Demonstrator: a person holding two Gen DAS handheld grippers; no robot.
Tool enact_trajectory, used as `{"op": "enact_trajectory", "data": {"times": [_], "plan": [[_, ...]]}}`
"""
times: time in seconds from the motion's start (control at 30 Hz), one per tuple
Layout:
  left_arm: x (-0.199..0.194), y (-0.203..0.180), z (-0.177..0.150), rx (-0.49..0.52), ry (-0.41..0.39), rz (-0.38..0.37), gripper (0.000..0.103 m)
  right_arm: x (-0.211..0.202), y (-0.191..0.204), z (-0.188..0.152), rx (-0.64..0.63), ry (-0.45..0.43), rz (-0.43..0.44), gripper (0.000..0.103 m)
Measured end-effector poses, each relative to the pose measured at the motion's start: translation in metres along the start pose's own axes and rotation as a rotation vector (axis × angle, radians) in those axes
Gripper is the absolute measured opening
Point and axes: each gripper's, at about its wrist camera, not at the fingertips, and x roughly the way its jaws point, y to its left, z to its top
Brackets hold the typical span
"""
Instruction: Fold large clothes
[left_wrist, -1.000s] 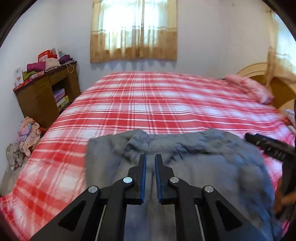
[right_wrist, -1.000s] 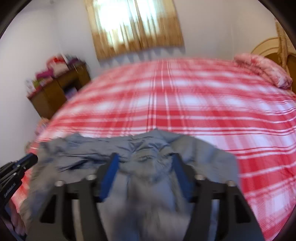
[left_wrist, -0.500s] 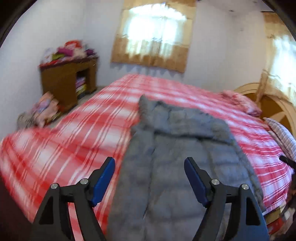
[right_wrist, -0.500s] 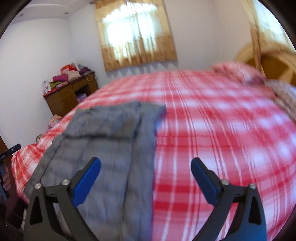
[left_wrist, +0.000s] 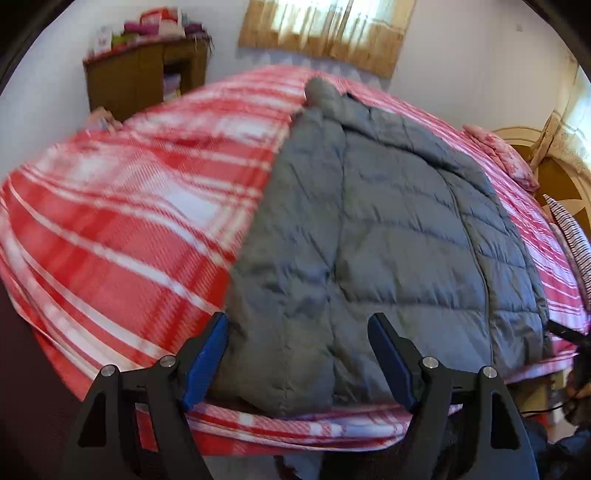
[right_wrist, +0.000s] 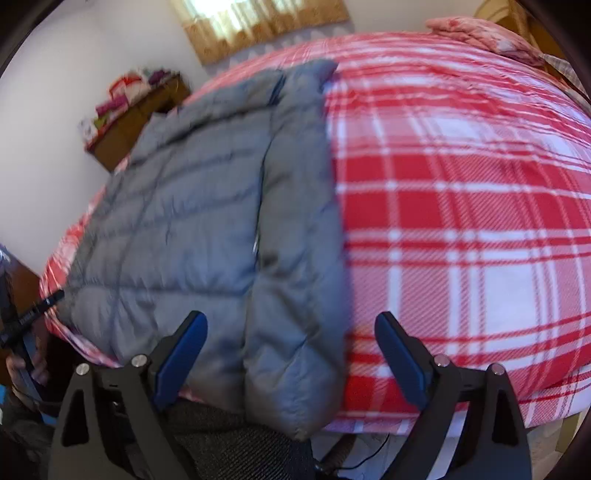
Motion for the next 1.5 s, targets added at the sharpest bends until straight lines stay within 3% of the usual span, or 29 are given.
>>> {"op": "enact_trajectory", "data": {"times": [0.2,0.23,0.27,0.3,0.33,0.37,0.4,0.47,0.57,0.77,0.9,1.13,1.3,1.4,1.5], "plan": [[0.012,-0.01,-0.007,0.074,0.033,0.062,0.078,0.01,0.019,-0.007,-0.101,0.025,-0.045,0.087],[0.012,-0.011,-0.008,0.083,0.033,0.064,0.078,0.009,0.02,-0.008,-0.111,0.025,-0.043,0.082],[0.013,-0.012,-0.008,0.087,0.028,0.07,0.076,0.009,0.02,-0.009,-0.12,0.025,-0.04,0.07],[0.013,-0.012,-0.009,0.089,0.02,0.078,0.066,0.011,0.019,-0.011,-0.127,0.026,-0.041,0.059],[0.013,-0.013,-0.01,0.096,0.008,0.1,0.058,0.012,0.018,-0.01,-0.126,0.03,-0.03,0.039],[0.014,-0.012,-0.01,0.091,0.014,0.09,0.038,0.013,0.017,-0.009,-0.112,0.034,-0.005,0.029],[0.015,-0.009,-0.011,0.071,0.027,0.059,0.024,0.012,0.015,-0.008,-0.088,0.034,0.03,0.024],[0.014,-0.003,-0.011,0.012,0.029,-0.005,0.017,0.008,0.016,-0.007,-0.08,0.025,0.049,0.018],[0.0,-0.005,-0.01,-0.005,-0.011,-0.047,0.011,-0.006,0.019,-0.007,-0.083,-0.016,0.093,0.015],[-0.048,-0.015,0.001,-0.015,-0.155,-0.189,0.01,-0.044,0.015,0.004,-0.013,-0.13,0.232,0.015],[-0.09,-0.03,0.005,0.038,-0.254,-0.285,0.009,-0.066,0.025,0.011,-0.036,-0.182,0.251,0.014],[-0.162,-0.042,0.021,0.052,-0.396,-0.437,0.009,-0.14,0.032,0.02,-0.084,-0.352,0.394,0.014],[-0.197,-0.051,0.05,0.075,-0.48,-0.423,0.009,-0.187,0.024,0.047,-0.053,-0.515,0.443,0.014],[-0.189,-0.053,0.085,0.049,-0.483,-0.396,0.009,-0.181,0.019,0.072,0.001,-0.543,0.462,0.014],[-0.162,-0.053,0.12,-0.007,-0.437,-0.355,0.009,-0.16,0.015,0.108,0.045,-0.539,0.449,0.014]]}}
